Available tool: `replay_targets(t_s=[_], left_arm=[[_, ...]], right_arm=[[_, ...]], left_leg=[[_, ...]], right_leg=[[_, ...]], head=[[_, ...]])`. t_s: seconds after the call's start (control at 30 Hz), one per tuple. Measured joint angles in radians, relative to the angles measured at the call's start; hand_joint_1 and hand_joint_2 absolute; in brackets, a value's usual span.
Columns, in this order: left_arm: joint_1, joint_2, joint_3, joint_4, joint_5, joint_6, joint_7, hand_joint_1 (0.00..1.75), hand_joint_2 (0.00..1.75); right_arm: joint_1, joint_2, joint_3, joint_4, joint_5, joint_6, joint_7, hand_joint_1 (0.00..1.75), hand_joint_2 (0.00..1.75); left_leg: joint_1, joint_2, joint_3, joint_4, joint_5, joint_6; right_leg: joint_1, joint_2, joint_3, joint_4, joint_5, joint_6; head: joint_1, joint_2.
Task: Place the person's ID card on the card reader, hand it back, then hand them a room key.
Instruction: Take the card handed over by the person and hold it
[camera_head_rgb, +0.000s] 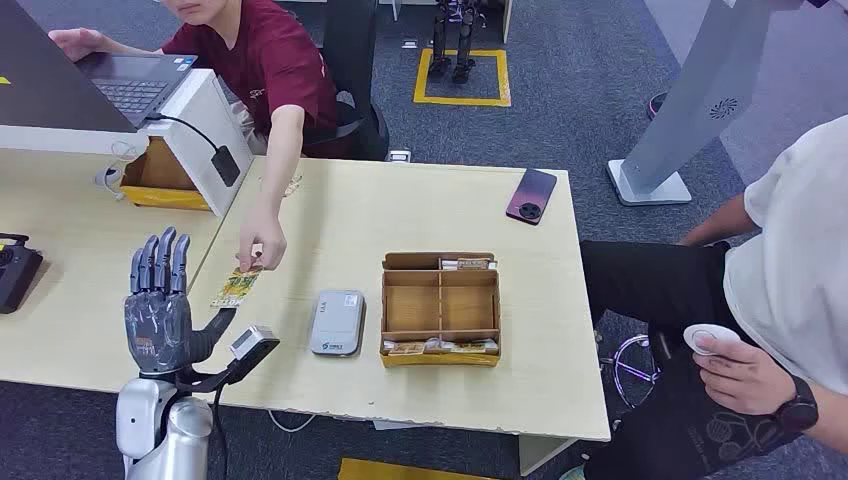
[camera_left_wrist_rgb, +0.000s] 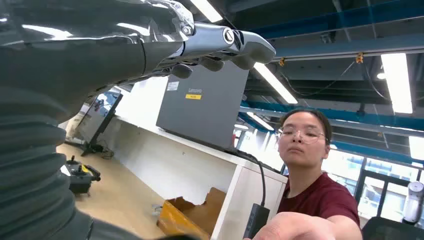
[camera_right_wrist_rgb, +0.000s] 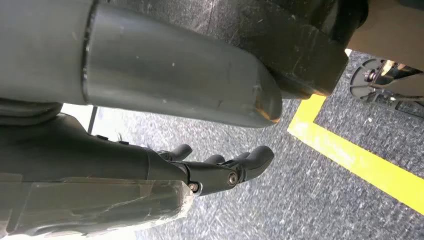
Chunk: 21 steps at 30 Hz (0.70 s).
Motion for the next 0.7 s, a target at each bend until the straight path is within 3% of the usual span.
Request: replay_targets(t_s=[0.7], left_arm=[[-0.003, 0.0, 0.001, 0.04, 0.07, 0.0, -0.006, 1.75, 1.75]], right_arm=[[0.0, 0.0, 0.009, 0.0, 0.001, -0.005, -0.007, 0.0, 0.0]], left_leg=[[0.0, 0.0, 0.0, 0.0, 0.0, 0.0]], right_leg=[[0.0, 0.0, 0.0, 0.0, 0.0, 0.0]], head=[[0.0, 0.0]])
